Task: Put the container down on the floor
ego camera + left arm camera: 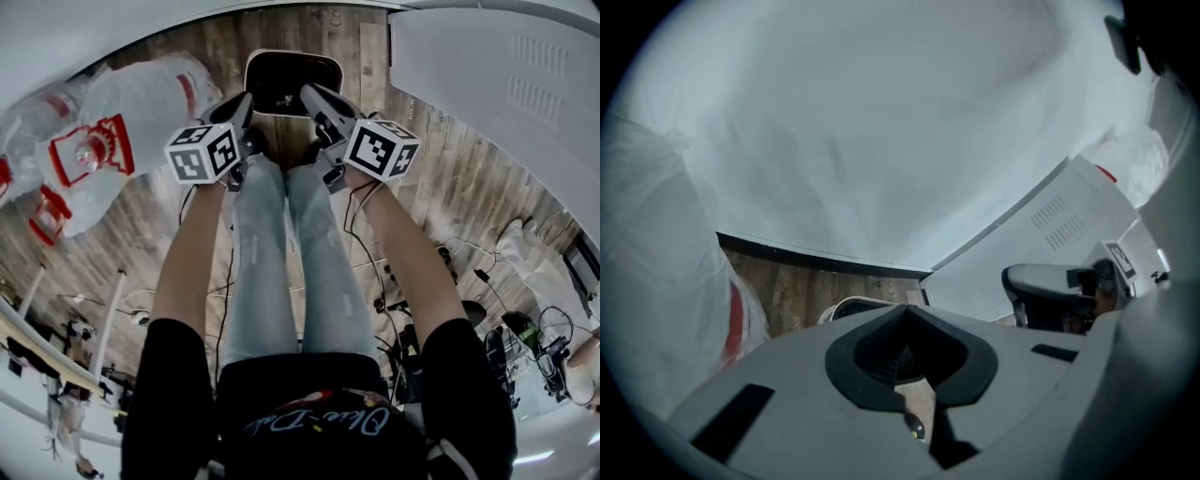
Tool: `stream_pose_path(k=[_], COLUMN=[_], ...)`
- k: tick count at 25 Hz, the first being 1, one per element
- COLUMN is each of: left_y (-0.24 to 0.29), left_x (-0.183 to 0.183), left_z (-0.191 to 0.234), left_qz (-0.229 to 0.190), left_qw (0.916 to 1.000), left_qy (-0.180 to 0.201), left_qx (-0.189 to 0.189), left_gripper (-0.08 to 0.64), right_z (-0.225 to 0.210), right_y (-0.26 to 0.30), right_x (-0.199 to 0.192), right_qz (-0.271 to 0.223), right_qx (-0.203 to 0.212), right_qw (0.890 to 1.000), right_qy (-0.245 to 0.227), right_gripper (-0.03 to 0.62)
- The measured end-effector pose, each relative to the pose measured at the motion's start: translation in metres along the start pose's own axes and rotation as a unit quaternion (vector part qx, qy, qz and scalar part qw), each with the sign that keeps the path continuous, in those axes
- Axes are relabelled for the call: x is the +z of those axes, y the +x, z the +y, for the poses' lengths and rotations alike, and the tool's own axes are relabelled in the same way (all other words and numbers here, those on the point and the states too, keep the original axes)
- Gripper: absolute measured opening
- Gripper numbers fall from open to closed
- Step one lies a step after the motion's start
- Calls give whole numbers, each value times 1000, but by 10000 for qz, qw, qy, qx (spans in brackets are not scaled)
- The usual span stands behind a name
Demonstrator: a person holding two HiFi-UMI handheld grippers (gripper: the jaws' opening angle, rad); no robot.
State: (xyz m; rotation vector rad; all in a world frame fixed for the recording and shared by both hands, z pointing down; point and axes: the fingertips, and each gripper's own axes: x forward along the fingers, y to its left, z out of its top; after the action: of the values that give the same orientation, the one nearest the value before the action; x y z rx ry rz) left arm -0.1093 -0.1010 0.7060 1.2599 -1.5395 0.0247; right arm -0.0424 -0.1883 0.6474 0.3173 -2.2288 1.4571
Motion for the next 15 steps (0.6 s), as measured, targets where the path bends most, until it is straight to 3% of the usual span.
stream_pose_path(k=[6, 11, 15], left_y=[-22, -43, -62], left_x=[16, 30, 42], left_z=[-22, -51, -76], left_qz=[-153, -339, -482], left_qw=[9998, 9982, 9965], left_qy=[109, 421, 564], left_qx=[-110, -264, -390], left_gripper=[5, 5, 5], right_z=[16, 32, 44], right_y=[-21, -43, -62], right_x=[13, 20, 29], right_qz=[-191, -196, -320], right_qx=[-243, -461, -565], right_qw=[9990, 9926, 9896], right_qy=[-323, -1102, -1287], right_gripper=[0, 0, -2])
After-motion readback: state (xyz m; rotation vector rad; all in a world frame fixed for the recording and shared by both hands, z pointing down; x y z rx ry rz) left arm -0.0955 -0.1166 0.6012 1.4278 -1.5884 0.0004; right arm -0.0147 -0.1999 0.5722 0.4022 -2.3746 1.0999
